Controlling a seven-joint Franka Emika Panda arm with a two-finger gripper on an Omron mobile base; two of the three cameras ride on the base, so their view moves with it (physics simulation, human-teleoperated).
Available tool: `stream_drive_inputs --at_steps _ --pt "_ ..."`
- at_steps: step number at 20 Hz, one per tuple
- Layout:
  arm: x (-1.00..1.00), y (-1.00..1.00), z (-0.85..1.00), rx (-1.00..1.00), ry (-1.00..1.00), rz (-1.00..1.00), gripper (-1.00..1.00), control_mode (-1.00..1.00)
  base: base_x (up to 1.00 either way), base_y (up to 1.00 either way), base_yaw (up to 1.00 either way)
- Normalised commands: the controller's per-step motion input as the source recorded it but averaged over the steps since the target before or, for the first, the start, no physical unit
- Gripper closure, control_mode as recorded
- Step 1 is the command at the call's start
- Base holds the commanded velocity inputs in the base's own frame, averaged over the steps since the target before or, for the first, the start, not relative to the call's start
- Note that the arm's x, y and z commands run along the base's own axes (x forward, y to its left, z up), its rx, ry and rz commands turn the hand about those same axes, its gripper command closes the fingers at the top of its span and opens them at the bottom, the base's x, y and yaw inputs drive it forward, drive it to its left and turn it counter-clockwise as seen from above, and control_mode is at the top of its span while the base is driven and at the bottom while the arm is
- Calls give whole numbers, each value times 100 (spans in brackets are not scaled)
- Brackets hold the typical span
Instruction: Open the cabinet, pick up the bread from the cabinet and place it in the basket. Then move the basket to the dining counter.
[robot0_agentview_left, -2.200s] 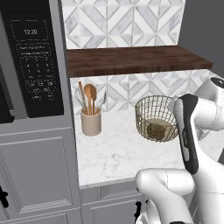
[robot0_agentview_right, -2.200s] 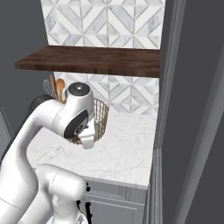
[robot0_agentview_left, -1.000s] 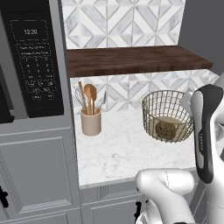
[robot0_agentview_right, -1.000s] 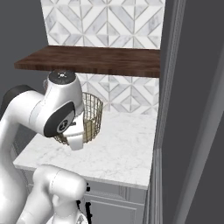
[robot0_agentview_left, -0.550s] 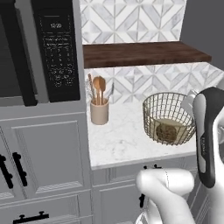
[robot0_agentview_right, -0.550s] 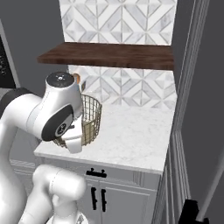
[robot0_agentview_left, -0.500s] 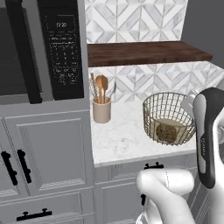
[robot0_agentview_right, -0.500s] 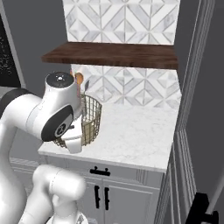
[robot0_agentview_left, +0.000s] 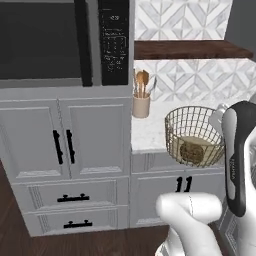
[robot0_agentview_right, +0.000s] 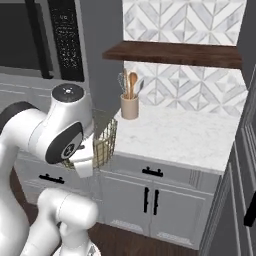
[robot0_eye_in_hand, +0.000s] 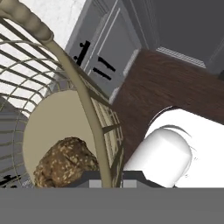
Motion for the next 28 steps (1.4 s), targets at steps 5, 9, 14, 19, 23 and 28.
stream_drive_inputs --at_steps 5,9,14,19,23,28 --pt "0 0 0 0 0 0 100 100 -39 81 88" --pt "0 0 0 0 0 0 100 100 -11 63 99" --pt "0 0 0 0 0 0 100 100 17 64 84" --pt "0 0 0 0 0 0 100 100 98 94 42" --pt "0 0 0 0 0 0 100 100 100 100 13" --pt "0 0 0 0 0 0 100 100 99 100 -2"
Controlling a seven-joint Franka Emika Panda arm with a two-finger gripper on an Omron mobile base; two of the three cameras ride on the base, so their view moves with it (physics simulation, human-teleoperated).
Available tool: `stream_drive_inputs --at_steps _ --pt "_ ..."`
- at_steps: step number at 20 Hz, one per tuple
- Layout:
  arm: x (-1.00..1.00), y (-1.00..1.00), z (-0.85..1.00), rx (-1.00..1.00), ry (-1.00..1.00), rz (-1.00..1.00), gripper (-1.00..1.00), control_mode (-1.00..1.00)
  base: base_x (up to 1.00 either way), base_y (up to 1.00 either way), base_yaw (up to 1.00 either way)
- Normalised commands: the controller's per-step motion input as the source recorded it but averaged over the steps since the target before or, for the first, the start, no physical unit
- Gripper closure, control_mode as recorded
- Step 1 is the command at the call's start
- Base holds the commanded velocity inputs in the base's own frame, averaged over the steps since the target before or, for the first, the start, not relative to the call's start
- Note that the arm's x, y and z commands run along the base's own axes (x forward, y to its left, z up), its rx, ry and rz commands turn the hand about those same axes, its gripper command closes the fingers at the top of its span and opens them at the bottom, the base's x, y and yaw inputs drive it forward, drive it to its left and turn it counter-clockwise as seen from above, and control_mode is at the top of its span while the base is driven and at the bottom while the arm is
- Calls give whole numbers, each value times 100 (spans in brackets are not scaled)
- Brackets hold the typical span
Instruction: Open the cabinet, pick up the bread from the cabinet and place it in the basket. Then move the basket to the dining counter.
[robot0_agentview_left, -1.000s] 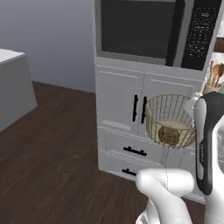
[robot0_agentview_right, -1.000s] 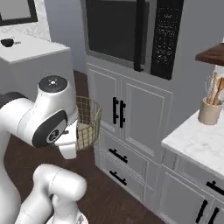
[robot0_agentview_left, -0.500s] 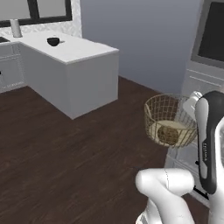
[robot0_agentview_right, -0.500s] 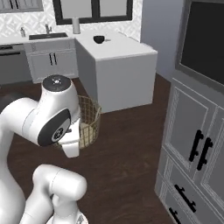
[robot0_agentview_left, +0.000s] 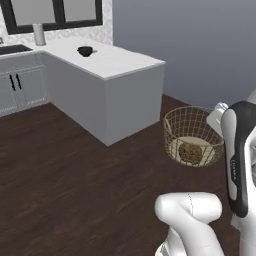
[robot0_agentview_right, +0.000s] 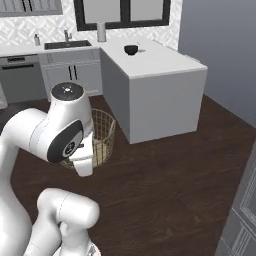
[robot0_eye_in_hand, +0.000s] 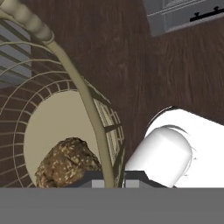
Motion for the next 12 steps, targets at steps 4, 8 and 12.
stream_drive_inputs --at_steps 4,8,12 --pt "0 0 0 0 0 0 100 100 90 99 -17" --pt "0 0 0 0 0 0 100 100 89 100 -21" --pt "0 0 0 0 0 0 100 100 87 100 -18"
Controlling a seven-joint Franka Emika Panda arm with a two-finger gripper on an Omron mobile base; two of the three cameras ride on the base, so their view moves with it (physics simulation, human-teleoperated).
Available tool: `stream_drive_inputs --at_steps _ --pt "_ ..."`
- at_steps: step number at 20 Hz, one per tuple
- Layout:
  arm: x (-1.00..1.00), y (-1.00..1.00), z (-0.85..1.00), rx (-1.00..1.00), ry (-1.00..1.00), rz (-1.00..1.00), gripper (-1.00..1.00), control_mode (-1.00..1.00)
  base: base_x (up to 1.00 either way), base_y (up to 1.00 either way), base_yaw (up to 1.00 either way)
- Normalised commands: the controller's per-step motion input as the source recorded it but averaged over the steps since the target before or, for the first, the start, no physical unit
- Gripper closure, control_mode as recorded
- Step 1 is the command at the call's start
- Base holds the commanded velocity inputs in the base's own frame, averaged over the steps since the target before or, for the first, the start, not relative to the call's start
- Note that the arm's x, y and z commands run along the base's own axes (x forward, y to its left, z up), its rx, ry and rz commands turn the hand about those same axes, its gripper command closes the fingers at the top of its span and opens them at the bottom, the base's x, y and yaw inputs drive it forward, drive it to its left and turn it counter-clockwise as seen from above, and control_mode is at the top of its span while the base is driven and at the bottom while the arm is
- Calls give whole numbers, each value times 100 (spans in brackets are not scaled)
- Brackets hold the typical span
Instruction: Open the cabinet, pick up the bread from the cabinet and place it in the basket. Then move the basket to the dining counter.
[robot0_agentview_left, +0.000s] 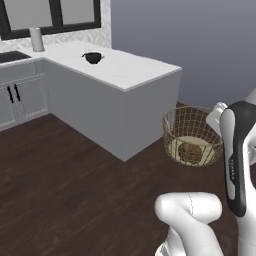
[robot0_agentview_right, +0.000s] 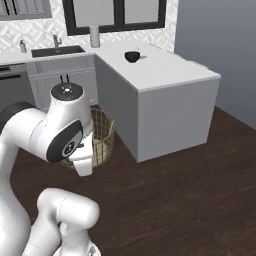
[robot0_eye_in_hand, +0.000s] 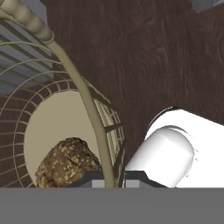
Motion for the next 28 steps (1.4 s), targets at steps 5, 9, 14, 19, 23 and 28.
stream_drive_inputs --at_steps 5,9,14,19,23,28 --pt "0 0 0 0 0 0 100 100 69 100 -24" --pt "0 0 0 0 0 0 100 100 61 100 -40" --pt "0 0 0 0 0 0 100 100 55 100 -48" --pt "0 0 0 0 0 0 100 100 50 100 -50" --pt "0 0 0 0 0 0 100 100 55 100 -48" --pt "0 0 0 0 0 0 100 100 56 100 -44"
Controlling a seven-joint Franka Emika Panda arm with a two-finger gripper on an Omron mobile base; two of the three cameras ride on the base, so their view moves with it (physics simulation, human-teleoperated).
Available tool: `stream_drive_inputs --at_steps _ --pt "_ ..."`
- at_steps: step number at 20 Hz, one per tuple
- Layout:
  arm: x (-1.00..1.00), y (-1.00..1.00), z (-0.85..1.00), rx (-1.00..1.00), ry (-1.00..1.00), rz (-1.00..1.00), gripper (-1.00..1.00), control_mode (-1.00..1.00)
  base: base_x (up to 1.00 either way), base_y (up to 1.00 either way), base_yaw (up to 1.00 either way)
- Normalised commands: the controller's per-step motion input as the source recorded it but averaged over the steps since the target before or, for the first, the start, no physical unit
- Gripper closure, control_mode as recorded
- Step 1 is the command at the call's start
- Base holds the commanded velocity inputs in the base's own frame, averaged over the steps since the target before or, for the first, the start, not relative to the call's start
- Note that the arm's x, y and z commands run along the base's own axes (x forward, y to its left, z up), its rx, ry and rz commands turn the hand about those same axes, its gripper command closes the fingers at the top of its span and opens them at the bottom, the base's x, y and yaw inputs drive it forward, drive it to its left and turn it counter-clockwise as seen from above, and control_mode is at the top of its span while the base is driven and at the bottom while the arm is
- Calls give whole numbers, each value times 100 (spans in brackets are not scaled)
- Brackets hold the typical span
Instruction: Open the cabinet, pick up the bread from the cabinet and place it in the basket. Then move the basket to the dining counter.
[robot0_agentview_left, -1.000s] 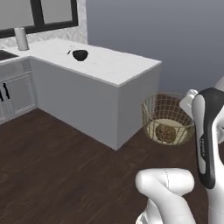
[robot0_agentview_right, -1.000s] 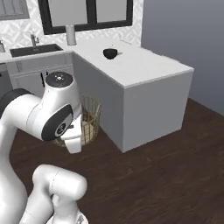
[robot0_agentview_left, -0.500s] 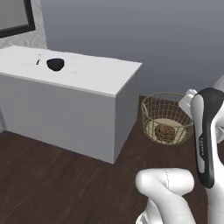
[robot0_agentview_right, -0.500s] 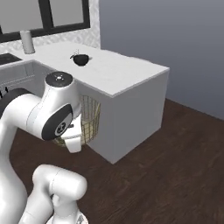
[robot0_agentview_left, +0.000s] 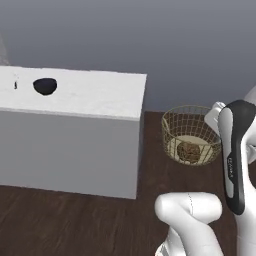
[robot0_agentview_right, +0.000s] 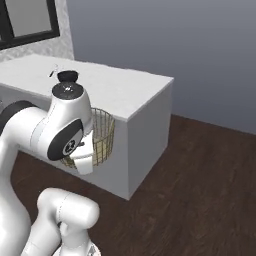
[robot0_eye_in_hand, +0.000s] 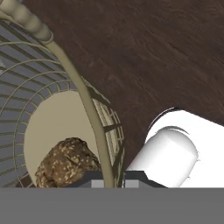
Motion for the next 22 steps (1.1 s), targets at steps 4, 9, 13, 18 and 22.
stream_drive_inputs --at_steps 4,9,13,18,22 --pt "0 0 0 0 0 0 100 100 58 100 -42" --pt "0 0 0 0 0 0 100 100 59 100 -31" --pt "0 0 0 0 0 0 100 100 60 100 -25" --pt "0 0 0 0 0 0 100 100 77 83 -15" --pt "0 0 0 0 0 0 100 100 84 72 -11"
